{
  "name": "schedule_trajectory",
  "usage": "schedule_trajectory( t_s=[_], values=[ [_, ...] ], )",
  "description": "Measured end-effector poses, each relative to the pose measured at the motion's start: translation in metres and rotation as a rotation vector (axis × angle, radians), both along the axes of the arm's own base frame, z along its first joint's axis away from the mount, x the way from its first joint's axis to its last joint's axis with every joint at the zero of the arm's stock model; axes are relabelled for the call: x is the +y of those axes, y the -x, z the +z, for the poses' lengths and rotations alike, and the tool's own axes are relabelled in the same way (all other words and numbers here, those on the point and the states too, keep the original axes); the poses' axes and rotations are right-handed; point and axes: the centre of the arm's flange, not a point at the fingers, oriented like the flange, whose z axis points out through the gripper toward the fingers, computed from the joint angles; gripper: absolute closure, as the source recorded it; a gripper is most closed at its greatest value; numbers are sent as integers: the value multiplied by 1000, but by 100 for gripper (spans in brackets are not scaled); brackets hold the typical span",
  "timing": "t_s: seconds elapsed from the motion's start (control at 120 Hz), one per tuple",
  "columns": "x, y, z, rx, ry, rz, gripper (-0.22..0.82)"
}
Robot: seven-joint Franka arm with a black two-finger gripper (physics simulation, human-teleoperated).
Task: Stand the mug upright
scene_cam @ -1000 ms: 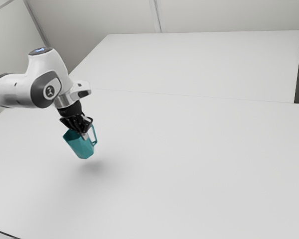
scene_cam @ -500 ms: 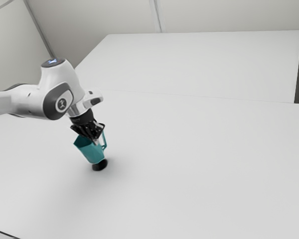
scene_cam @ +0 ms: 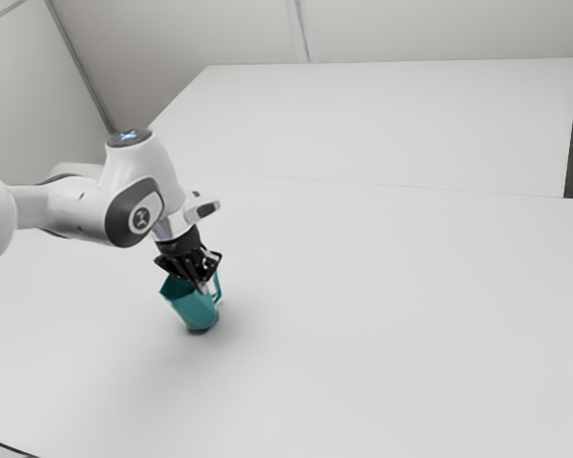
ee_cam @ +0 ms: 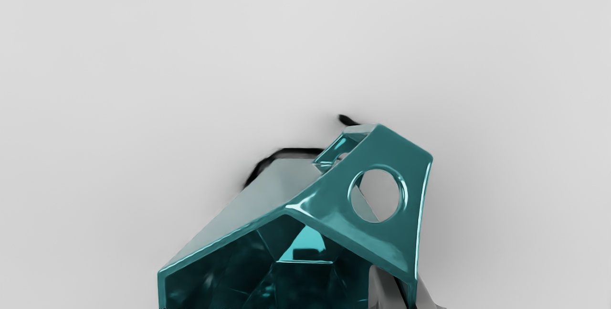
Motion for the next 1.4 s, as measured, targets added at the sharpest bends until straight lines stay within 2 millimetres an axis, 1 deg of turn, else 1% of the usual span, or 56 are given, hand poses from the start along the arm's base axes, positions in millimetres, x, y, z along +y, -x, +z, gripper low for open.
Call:
schedule_trajectory(
  t_s=[0.117,0.158,0.275,0.367,0.55,0.6,0.683,0.85,0.942,1.117,1.2,1.4],
  values=[
    [-5,-2,-6,1,0,13,79],
    [-7,-2,-7,-1,1,17,76],
    [-11,-3,-5,-11,5,28,63],
    [-12,-3,1,-24,10,39,53],
    [-20,-6,23,-68,37,57,35],
    [-22,-9,33,-83,45,60,28],
    [-25,-19,58,-103,54,62,20],
    [-28,-39,113,-112,61,63,10],
    [-29,-48,139,-101,60,61,7],
    [-28,-66,173,-79,51,36,4],
    [-25,-70,191,-81,48,20,4],
    [-11,-75,249,-88,42,2,3]
  ],
)
